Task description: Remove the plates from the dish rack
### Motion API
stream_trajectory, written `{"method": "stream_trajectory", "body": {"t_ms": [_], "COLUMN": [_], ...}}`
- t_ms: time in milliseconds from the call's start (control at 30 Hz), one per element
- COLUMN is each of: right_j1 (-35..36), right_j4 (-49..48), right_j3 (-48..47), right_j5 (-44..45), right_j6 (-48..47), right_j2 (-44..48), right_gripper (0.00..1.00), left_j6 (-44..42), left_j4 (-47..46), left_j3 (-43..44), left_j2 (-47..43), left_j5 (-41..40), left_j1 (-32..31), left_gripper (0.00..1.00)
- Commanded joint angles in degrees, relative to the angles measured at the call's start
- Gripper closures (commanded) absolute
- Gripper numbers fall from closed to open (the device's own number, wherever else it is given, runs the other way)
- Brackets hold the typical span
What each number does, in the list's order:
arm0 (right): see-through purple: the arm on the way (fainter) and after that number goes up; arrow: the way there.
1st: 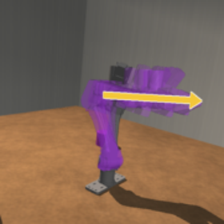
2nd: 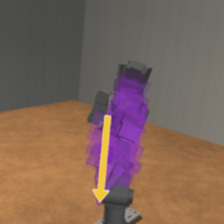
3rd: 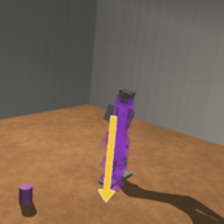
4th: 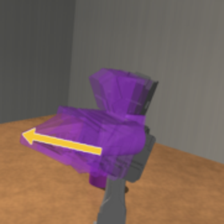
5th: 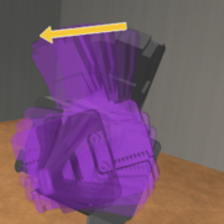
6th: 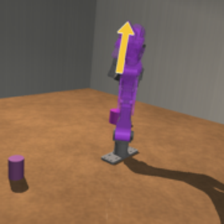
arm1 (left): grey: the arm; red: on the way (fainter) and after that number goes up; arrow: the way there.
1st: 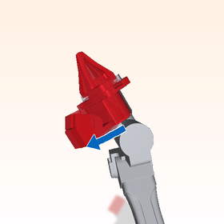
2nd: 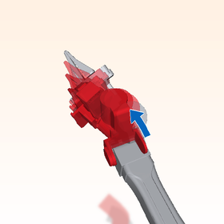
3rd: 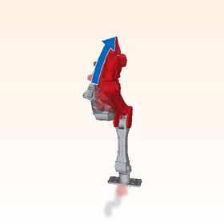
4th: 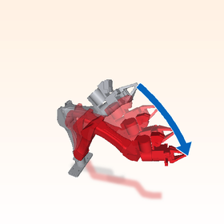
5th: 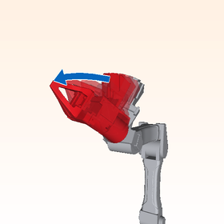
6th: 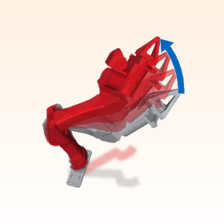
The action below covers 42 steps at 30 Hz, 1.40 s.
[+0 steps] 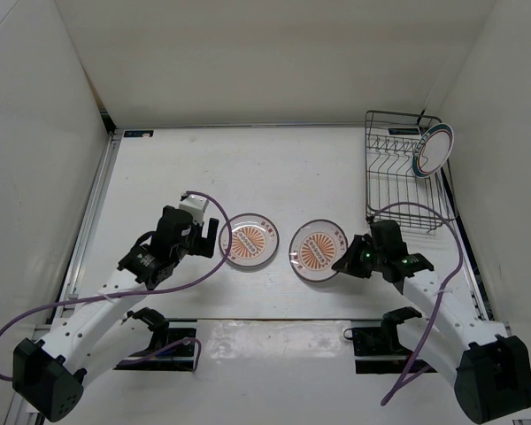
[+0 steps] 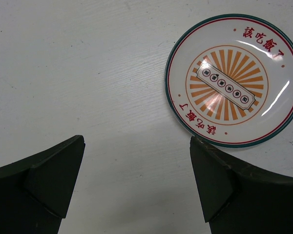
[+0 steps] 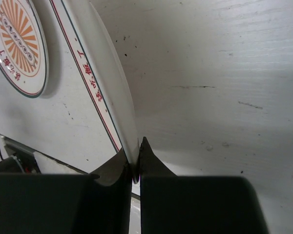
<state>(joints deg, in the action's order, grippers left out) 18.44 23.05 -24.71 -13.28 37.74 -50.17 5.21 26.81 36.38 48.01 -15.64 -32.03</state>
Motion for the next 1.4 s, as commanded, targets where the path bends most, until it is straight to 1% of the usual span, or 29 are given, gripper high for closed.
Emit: {"method": "stream_trajectory", "body": {"t_ms": [0,67,100,133,167,200,233,267,367,567,667,767,833,867,900,933,967,1000,1033,1067,1100,1133,1167,1200,1267,1333,1367], "right_j1": [0.1,0.2,0.0,0.1,0.0,0.1,0.0,0.1,-0.1,-0.1,0.0,-0.1,-0.1,-0.1,-0.2,-0.2,-0.4,-0.6,-0.8,-1.6,-2.0,-2.7,-3.7,-4.2,-6.7,-8.4,-9.7], "right_j4": [-2.6,-3.3,-3.3,-3.0,-0.9,0.8,3.2,3.6,2.0,2.3,4.4,6.7,11.1,12.9,16.8,20.4,21.8,22.2,21.1,19.9,19.0,19.1,19.1,18.8,12.4,7.8,7.5], "right_j3": [3.4,5.9,6.9,7.3,8.1,8.3,8.8,10.5,12.6,10.3,8.3,5.6,1.4,-2.2,-4.9,-13.1,-15.9,-18.4,-20.8,-27.6,-30.4,-35.8,-40.5,-44.2,-47.9,-51.7,-53.6], "right_j5": [1.9,2.9,3.8,4.4,9.4,11.5,12.9,16.5,16.9,15.4,15.8,16.5,17.1,18.4,19.9,27.9,31.4,35.1,41.3,45.1,47.2,51.2,55.3,58.5,60.4,61.7,62.2], "right_j6": [2.2,3.4,3.7,5.4,6.2,8.5,10.1,11.0,10.5,8.6,7.9,7.2,5.3,4.5,3.0,0.9,-1.6,-3.1,-8.7,-10.6,-12.0,-13.5,-13.7,-13.7,-16.2,-18.3,-19.1], "right_j2": [-0.4,-0.4,-0.3,-0.3,0.0,1.1,1.8,4.1,5.9,0.0,-1.3,0.8,1.8,2.4,4.8,5.7,7.3,8.2,7.8,6.9,3.7,-1.2,-3.6,-9.4,-12.7,-18.8,-20.6], "right_gripper": [1.0,1.0,0.93,0.91,0.89,0.8,0.76,0.68,0.61,0.52,0.52,0.52,0.52,0.52,0.5,0.46,0.41,0.32,0.24,0.17,0.1,0.1,0.1,0.1,0.1,0.1,0.1], "left_j6": [0.4,0.5,0.5,0.6,0.5,0.6,0.6,0.6,0.6,0.3,0.3,0.2,0.2,0.1,0.3,0.2,0.2,0.4,0.4,0.4,0.6,0.6,0.7,0.8,0.7,0.6,0.6], "left_j4": [0.3,0.4,0.4,0.4,0.4,0.6,0.6,0.7,0.8,1.3,1.4,1.4,1.4,1.2,1.5,1.3,1.4,1.6,1.6,1.7,1.7,1.7,1.6,1.5,1.5,1.5,1.5], "left_j3": [2.1,2.2,2.1,2.2,2.1,2.2,2.3,2.2,2.5,2.7,2.7,2.8,2.7,2.8,2.7,2.7,2.7,2.7,2.9,3.2,3.3,3.3,3.3,3.3,3.1,3.2,3.2], "left_j2": [0.2,0.2,0.5,0.7,0.6,0.9,0.9,1.1,1.4,1.5,1.5,1.6,1.5,1.3,1.3,1.2,1.3,1.5,1.5,1.5,1.5,1.6,1.1,1.2,1.1,1.0,0.9], "left_j5": [0.1,0.2,0.2,0.2,0.3,0.2,0.2,0.2,0.2,-0.3,-0.5,-0.6,-0.7,-0.8,-0.9,-0.9,-0.9,-0.8,-0.7,0.0,0.0,0.3,0.3,0.3,0.1,0.1,-0.1], "left_j1": [-0.1,-0.1,-0.1,-0.1,-0.1,-0.1,-0.1,-0.1,-0.1,-0.1,-0.1,-0.1,-0.1,-0.1,-0.2,-0.2,-0.1,-0.1,0.0,-0.1,-0.1,-0.1,-0.2,-0.2,-0.1,-0.2,-0.1], "left_gripper": [0.0,0.0,0.0,0.0,0.0,0.0,0.0,0.0,0.0,0.0,0.0,0.0,0.0,0.0,0.0,0.0,0.0,0.0,0.0,0.0,0.0,0.0,0.0,0.0,0.0,0.0,0.0]}}
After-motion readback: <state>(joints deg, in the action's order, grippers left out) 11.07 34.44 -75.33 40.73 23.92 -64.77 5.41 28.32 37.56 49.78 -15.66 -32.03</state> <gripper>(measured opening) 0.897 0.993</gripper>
